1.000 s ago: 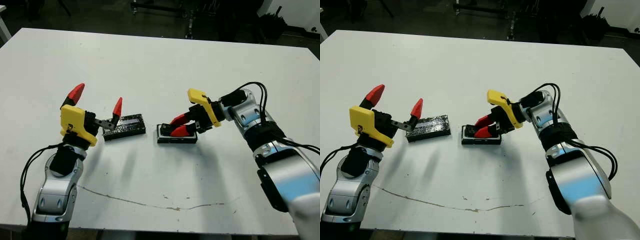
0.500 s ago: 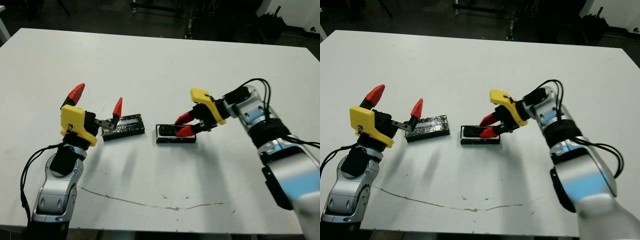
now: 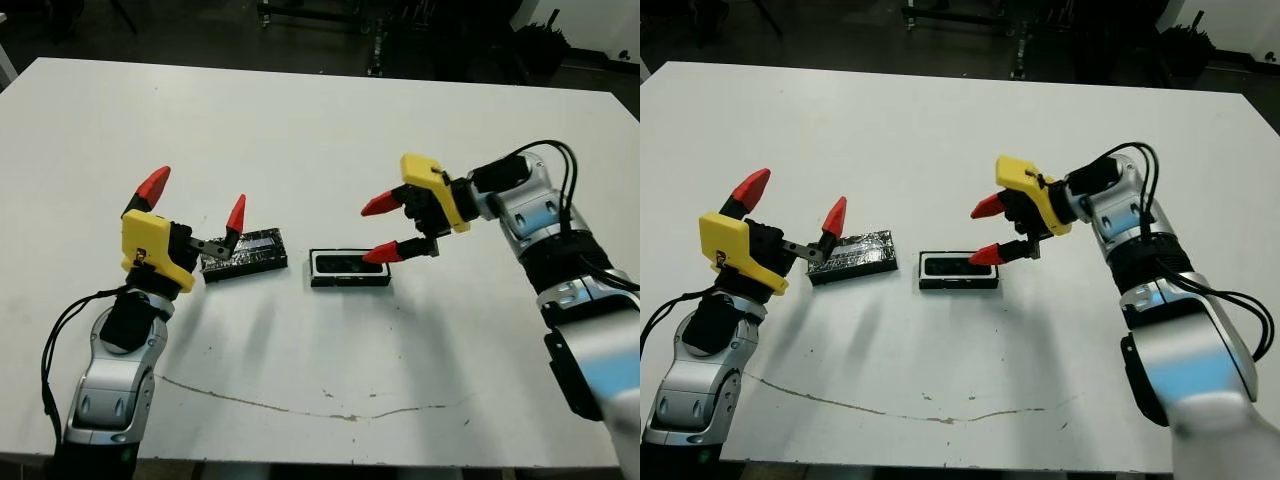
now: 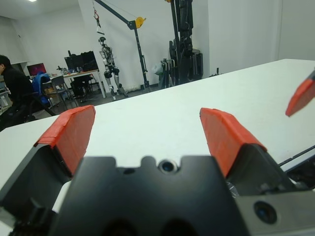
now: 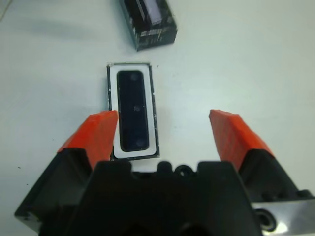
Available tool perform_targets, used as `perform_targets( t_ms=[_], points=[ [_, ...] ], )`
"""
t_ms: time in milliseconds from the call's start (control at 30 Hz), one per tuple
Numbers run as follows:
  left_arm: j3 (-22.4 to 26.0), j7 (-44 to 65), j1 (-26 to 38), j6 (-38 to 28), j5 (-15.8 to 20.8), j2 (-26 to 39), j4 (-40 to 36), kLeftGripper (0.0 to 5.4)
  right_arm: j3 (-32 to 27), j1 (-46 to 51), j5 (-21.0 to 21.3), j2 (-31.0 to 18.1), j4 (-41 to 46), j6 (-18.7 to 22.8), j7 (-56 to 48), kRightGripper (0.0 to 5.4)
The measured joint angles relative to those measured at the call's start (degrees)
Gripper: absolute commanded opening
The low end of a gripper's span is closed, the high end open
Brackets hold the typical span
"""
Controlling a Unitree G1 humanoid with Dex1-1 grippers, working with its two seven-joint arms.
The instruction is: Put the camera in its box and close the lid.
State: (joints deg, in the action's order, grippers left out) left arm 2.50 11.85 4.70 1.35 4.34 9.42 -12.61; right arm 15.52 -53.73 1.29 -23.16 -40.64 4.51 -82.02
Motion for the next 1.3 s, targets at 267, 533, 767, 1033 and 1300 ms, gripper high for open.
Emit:
perform_targets(
  t_ms=[267, 533, 767, 1033, 1300],
  points=[
    [-0.19, -0.01, 0.02, 1.04, 0.07, 0.0, -0.29, 5.4, -5.51, 2.17, -6.41, -3.72, 9.49, 7.49, 0.12, 5.38],
    [-0.22, 0.51, 0.19, 1.19, 0.13, 0.2, -0.52, 5.4, -16.64, 16.13, -12.33, -1.42, 30.72, 16.93, 23.96, 4.83],
    [0.94, 8.18, 3.69, 2.84, 2.86, 6.56, 2.29, 5.4, -23.81, 38.17, -13.8, 6.61, 49.56, 13.6, 45.29, 3.87],
    [-0.67, 24.82, 14.75, 2.41, 3.56, 19.86, 10.22, 5.4, -28.22, 59.47, -20.04, 12.79, 64.45, 8.71, 53.75, 2.65],
    [-7.06, 48.85, 27.76, 4.2, 7.76, 24.06, 26.11, 5.4, -28.08, 65.34, -22.79, 15.96, 65.77, 5.14, 57.54, 1.4]
  ],
)
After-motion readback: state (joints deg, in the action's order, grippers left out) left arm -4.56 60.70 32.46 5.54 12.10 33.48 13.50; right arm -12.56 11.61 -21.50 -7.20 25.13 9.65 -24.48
